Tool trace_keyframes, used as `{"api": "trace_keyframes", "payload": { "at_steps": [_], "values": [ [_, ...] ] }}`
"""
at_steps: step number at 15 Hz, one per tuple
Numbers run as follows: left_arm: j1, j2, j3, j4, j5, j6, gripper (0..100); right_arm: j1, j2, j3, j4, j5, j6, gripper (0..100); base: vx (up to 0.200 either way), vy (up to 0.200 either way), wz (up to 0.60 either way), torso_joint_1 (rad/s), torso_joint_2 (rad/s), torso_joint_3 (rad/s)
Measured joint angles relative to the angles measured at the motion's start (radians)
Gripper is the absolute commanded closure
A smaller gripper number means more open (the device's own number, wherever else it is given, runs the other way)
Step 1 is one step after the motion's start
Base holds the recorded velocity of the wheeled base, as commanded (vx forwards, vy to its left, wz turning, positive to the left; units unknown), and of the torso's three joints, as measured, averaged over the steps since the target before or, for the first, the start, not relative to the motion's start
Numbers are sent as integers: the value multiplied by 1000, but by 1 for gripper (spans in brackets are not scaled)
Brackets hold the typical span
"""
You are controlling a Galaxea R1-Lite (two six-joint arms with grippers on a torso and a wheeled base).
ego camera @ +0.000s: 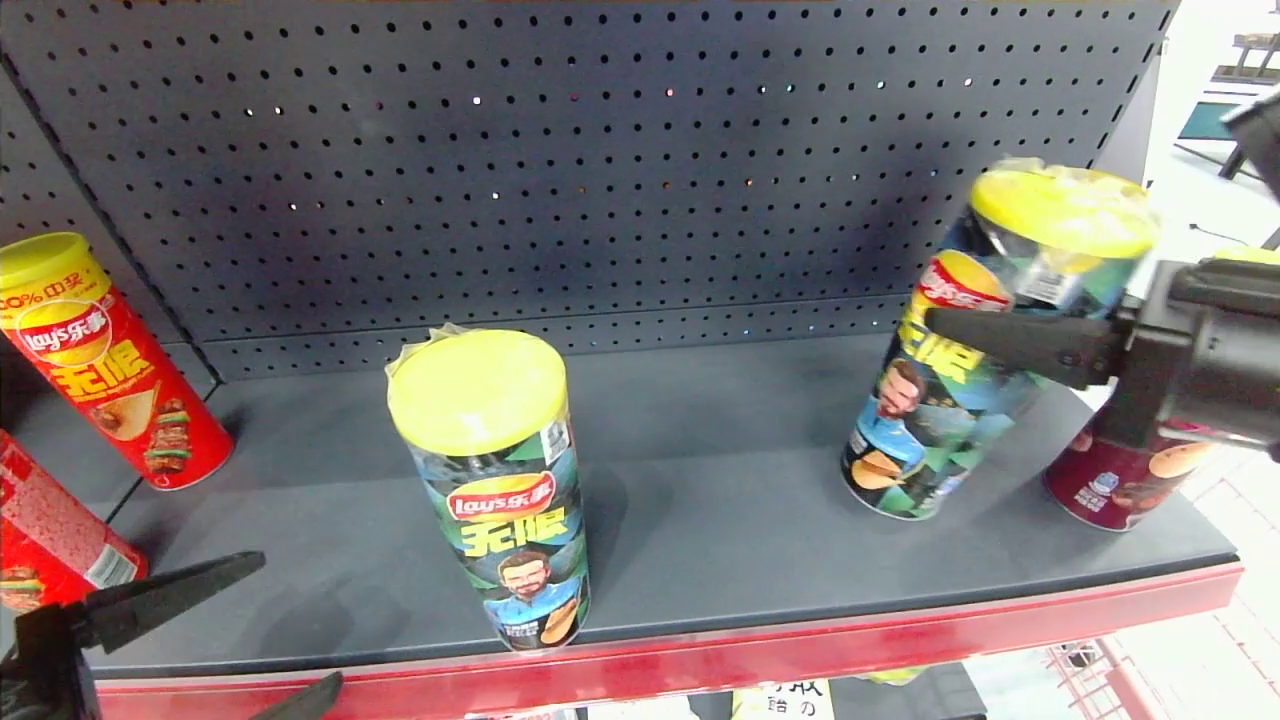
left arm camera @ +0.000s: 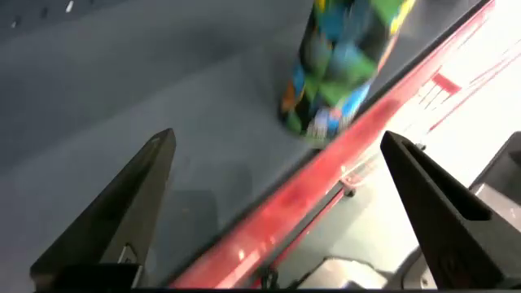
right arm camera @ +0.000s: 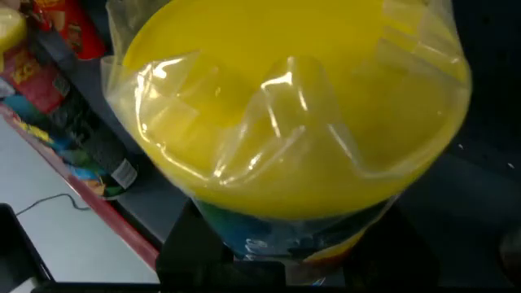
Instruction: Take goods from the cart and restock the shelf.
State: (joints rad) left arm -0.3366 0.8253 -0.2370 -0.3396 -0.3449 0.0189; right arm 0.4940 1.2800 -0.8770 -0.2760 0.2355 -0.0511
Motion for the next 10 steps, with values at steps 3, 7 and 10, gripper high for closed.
{"api": "trace_keyframes", "payload": {
  "at_steps": [3,7,10],
  "values": [
    [1,-107,0,124,50,-1,0,57,186,-179,-16,-11,-1,100,0,0,0,0,0,0],
    [1,-164,1,134,59,-5,0,121,400,-386,-34,-14,-3,100,0,0,0,0,0,0],
    [0,-174,1,135,53,-5,0,169,497,-477,-36,-14,-5,100,0,0,0,0,0,0]
  ]
}}
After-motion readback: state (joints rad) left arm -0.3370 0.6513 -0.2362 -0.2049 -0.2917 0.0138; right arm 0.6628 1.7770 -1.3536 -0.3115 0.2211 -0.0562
